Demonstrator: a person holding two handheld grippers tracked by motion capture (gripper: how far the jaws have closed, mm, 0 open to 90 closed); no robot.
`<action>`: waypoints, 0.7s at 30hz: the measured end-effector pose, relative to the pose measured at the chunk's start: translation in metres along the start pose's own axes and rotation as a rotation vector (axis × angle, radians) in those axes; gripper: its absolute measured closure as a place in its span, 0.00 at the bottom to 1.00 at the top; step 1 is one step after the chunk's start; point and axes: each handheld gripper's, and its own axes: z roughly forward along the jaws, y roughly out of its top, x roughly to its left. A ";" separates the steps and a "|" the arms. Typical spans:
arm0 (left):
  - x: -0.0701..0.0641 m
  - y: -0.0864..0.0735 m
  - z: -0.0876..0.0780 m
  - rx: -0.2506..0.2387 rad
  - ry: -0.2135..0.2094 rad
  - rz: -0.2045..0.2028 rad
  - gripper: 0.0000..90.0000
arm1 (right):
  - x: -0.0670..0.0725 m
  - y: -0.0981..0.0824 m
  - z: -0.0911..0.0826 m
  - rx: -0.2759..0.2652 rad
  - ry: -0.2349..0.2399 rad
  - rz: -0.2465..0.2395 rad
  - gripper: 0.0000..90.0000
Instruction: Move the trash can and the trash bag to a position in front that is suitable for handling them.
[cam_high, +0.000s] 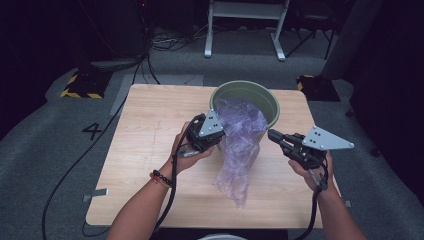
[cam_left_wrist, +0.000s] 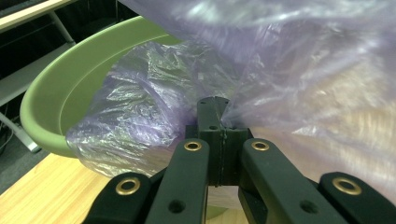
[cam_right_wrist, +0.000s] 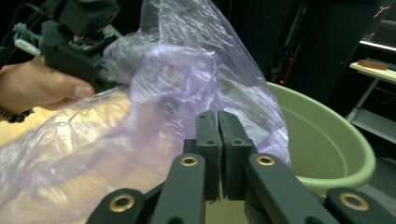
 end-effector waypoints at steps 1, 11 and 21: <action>0.000 0.000 0.000 0.002 0.000 0.001 1.00 | 0.003 0.000 0.001 -0.001 0.011 -0.003 0.88; -0.011 0.005 0.005 -0.006 -0.010 0.028 1.00 | 0.038 0.004 0.016 0.044 0.145 -0.050 0.38; -0.009 0.004 0.001 -0.019 -0.013 0.019 1.00 | 0.045 -0.007 0.033 0.105 0.074 -0.117 1.00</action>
